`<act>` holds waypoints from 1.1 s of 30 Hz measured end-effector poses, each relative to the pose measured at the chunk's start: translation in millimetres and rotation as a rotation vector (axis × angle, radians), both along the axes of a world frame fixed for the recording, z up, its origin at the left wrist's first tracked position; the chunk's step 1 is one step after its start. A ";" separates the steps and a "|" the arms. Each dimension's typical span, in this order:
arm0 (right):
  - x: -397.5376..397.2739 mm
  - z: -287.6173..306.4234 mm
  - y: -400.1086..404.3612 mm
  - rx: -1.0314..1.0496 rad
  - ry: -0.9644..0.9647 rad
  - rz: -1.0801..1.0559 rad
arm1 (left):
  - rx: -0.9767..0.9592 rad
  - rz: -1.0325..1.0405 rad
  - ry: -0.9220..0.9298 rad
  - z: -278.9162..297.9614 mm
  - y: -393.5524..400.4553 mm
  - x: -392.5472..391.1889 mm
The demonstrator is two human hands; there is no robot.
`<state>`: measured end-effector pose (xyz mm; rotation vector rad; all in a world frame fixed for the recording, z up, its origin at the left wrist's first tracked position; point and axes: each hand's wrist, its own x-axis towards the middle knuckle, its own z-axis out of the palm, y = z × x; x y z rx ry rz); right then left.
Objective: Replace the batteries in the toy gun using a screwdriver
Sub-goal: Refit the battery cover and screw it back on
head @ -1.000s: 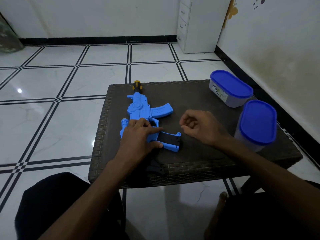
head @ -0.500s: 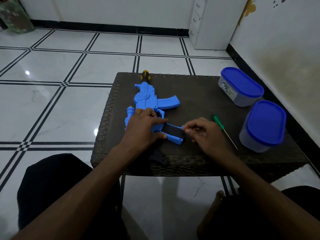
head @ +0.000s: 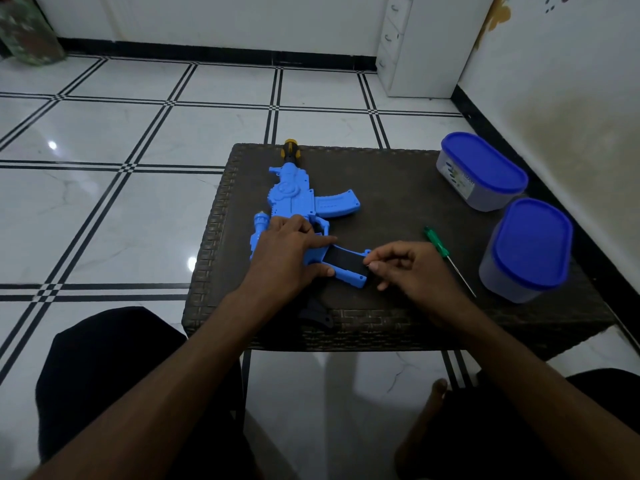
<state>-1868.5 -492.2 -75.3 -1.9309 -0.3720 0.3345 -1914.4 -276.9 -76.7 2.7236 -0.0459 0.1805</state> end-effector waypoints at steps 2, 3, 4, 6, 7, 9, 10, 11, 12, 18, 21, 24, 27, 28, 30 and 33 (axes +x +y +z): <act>1.8 1.2 0.0 -0.045 -0.045 0.021 | -0.004 0.000 0.003 0.1 -0.2 -0.3; 2.0 2.0 0.7 -0.064 -0.071 0.033 | -0.006 0.000 0.003 -0.2 -0.2 -0.3; 2.6 2.0 1.3 -0.079 -0.099 0.037 | -0.004 -0.001 0.003 0.0 -0.4 -0.2; 3.7 3.2 2.7 -0.113 -0.140 0.040 | -0.003 -0.001 0.008 0.4 -0.5 0.2; 3.6 5.0 3.4 -0.129 -0.151 0.046 | -0.005 -0.001 0.011 0.5 -0.5 0.3; 3.6 9.0 3.7 -0.152 -0.161 0.064 | -0.008 -0.001 0.006 0.7 -0.5 0.0; 4.1 10.4 3.3 -0.163 -0.162 0.074 | -0.009 -0.001 0.002 0.4 -0.4 -0.3; 4.3 12.4 2.9 -0.168 -0.159 0.087 | -0.008 -0.001 0.000 0.3 -0.3 -0.3; 4.7 13.4 2.5 -0.173 -0.157 0.098 | -0.007 -0.001 0.001 0.1 -0.2 -0.2; 7.4 13.8 1.3 -0.187 -0.146 0.118 | -0.006 0.006 0.009 0.6 -0.3 0.2; 8.6 14.1 -0.6 -0.192 -0.152 0.131 | -0.015 0.007 0.002 0.1 -0.8 0.2; 9.5 14.2 -2.3 -0.199 -0.132 0.142 | -0.015 0.004 0.006 0.5 -1.2 0.3; 9.2 15.0 -2.3 -0.212 -0.138 0.141 | -0.014 0.006 0.005 1.3 -1.4 0.3; 9.2 14.7 -2.0 -0.212 -0.148 0.134 | -0.012 0.005 0.006 1.8 -1.6 0.1; 8.9 14.0 -1.8 -0.216 -0.161 0.122 | -0.012 0.006 0.004 1.8 -1.8 0.5; 9.0 14.1 -2.3 -0.211 -0.139 0.130 | -0.011 0.009 0.003 0.8 -1.4 1.2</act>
